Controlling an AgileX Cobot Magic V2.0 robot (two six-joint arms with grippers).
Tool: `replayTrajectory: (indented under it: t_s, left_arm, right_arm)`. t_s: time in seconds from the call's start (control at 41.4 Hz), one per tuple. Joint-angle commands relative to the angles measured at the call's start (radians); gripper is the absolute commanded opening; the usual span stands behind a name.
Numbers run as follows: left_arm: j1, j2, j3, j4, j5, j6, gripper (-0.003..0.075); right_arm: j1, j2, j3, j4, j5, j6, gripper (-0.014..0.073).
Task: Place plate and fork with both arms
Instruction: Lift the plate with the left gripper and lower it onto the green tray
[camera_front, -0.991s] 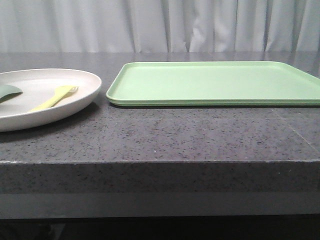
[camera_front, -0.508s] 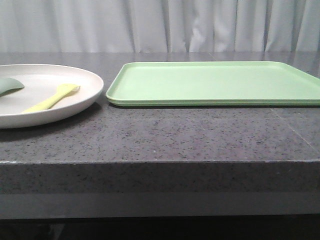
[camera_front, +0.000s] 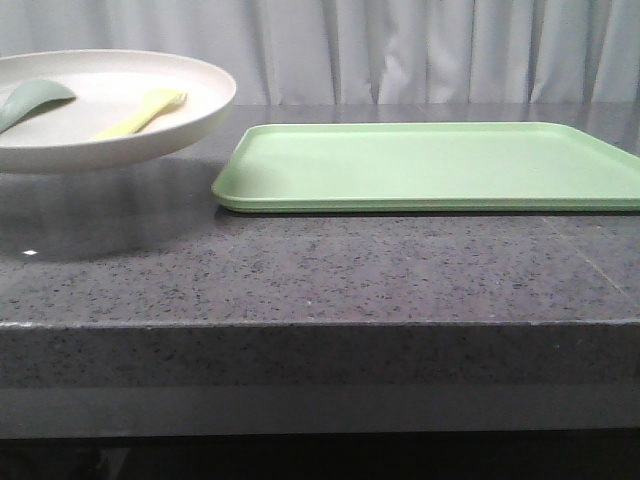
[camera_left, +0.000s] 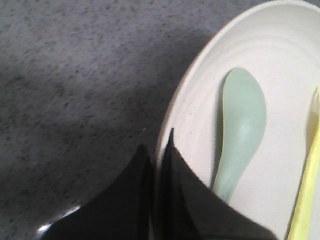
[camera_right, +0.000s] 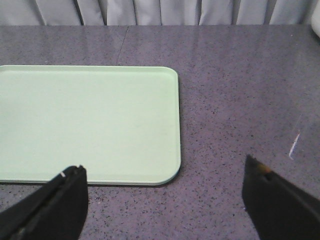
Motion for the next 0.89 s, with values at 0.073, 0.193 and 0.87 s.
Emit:
replayTrajectory:
  t_s: [0.073, 0.193, 0.87]
  left_arm:
    - [-0.109, 0.028, -0.133, -0.098, -0.03, -0.03, -0.0018]
    - [-0.217, 0.104, -0.229, -0.098, -0.036, -0.067, -0.0018]
    - [-0.571, 0.618, -0.826, 0.038, -0.046, -0.35, -0.0018]
  right_arm:
    - [-0.002, 0.007, -0.035, 0.003, -0.068, -0.005, 0.0645]
    - [-0.002, 0.007, -0.035, 0.003, -0.068, -0.005, 0.0645]
    - [0.056, 0.007, -0.035, 0.003, -0.058, -0.005, 0.0645]
